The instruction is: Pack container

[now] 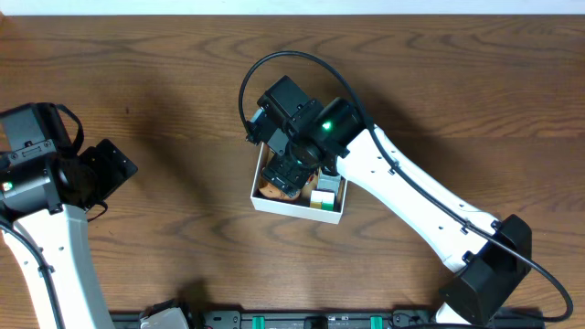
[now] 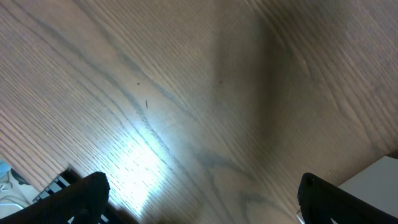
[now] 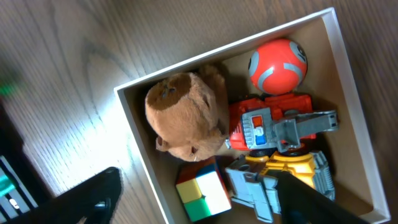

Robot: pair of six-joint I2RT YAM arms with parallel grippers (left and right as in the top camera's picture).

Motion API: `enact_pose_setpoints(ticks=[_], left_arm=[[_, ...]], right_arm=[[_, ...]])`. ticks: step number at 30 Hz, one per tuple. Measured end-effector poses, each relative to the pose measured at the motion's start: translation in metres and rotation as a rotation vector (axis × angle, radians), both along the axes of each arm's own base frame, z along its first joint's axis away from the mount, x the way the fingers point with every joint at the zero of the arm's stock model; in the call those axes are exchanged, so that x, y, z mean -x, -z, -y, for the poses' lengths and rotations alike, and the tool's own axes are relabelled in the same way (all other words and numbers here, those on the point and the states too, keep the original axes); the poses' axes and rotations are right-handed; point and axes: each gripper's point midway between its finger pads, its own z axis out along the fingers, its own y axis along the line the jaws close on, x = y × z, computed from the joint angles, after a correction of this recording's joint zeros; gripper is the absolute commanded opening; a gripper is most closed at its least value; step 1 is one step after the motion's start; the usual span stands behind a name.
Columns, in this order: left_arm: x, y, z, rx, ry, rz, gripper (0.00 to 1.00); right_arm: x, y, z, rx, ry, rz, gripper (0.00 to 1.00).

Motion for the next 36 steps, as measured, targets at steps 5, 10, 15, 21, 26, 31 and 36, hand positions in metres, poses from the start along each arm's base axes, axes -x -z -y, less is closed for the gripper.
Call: enact_pose_setpoints(ticks=[5,10,15,21,26,31,36], left_arm=[[0.000,0.000,0.000,0.001,0.000,0.000,0.98],[0.000,0.000,0.001,0.004,0.002,0.001,0.98],[0.000,0.000,0.001,0.007,0.003,0.002,0.98],[-0.001,0.000,0.001,0.007,0.003,0.003,0.98],[-0.001,0.000,0.002,0.010,0.004,0.004,0.98],[-0.001,0.000,0.002,0.014,0.006,0.005,0.98],[-0.001,0.000,0.003,0.017,0.007,0.006,0.98]], right_arm=[[0.000,0.000,0.000,0.001,-0.006,-0.001,0.14],[-0.003,0.002,-0.005,-0.020,-0.001,0.010,0.07],[-0.003,0.018,-0.009,-0.036,-0.006,0.004,0.06],[0.005,0.051,-0.010,-0.046,-0.018,-0.038,0.04],[0.011,0.070,-0.013,-0.074,-0.028,-0.062,0.03],[0.014,0.084,-0.019,-0.118,-0.043,-0.069,0.04],[0.018,0.095,-0.023,-0.152,-0.053,-0.082,0.05]])
